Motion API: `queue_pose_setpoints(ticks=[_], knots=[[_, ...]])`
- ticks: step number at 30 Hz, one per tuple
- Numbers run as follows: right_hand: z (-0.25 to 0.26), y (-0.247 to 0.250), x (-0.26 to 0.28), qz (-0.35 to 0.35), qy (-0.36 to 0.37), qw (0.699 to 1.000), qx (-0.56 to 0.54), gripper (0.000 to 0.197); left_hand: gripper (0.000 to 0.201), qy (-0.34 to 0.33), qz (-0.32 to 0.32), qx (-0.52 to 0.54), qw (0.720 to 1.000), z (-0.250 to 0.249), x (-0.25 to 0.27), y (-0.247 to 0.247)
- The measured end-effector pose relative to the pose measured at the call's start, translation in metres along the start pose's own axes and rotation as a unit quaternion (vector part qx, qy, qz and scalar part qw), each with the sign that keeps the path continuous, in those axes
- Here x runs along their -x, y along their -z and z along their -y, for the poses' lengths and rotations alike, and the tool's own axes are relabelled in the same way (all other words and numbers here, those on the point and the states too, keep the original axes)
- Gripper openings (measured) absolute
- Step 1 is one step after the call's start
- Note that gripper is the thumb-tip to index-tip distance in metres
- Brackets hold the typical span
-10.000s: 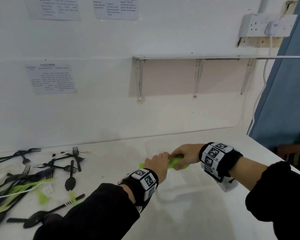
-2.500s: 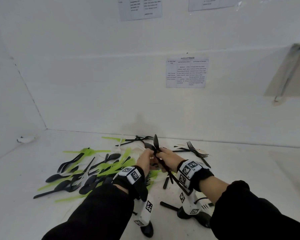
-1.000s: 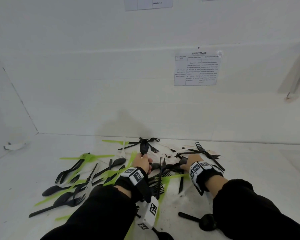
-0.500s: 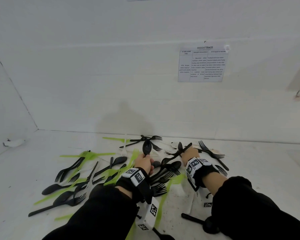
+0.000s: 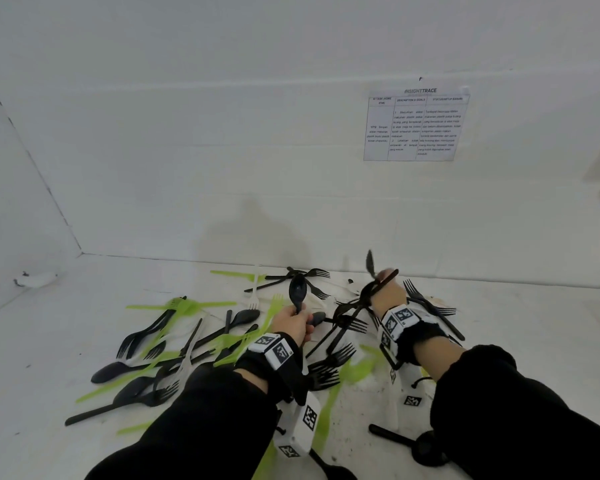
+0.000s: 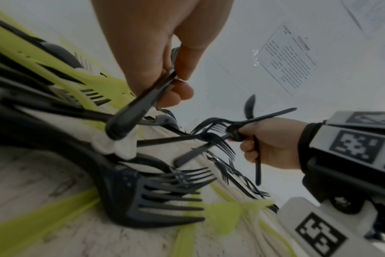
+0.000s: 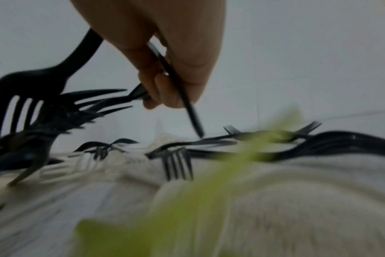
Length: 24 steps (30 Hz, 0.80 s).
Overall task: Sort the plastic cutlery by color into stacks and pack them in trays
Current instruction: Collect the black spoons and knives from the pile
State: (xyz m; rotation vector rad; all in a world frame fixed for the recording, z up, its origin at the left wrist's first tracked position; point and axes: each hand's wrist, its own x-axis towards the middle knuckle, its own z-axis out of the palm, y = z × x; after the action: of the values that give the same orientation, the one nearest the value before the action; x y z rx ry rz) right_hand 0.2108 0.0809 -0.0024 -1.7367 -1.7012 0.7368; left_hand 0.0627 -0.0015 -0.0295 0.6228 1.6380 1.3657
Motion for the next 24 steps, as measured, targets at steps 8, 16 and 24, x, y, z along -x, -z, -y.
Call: queue_pose_setpoints(ticks=[8,16,24], knots=[[0.012,0.051,-0.008,-0.136,0.122,0.976,-0.122,0.031,0.022,-0.009,0.038,0.019,0.999,-0.002,0.011,-0.004],[0.035,0.050,0.014,0.039,0.261,0.965,0.003,0.025,0.022,-0.010,0.052,0.060,0.997,-0.014,0.025,-0.021],[0.039,0.012,0.039,0.059,0.139,0.987,-0.048,0.024,0.018,0.033,0.180,0.112,0.977,-0.019,0.049,-0.022]])
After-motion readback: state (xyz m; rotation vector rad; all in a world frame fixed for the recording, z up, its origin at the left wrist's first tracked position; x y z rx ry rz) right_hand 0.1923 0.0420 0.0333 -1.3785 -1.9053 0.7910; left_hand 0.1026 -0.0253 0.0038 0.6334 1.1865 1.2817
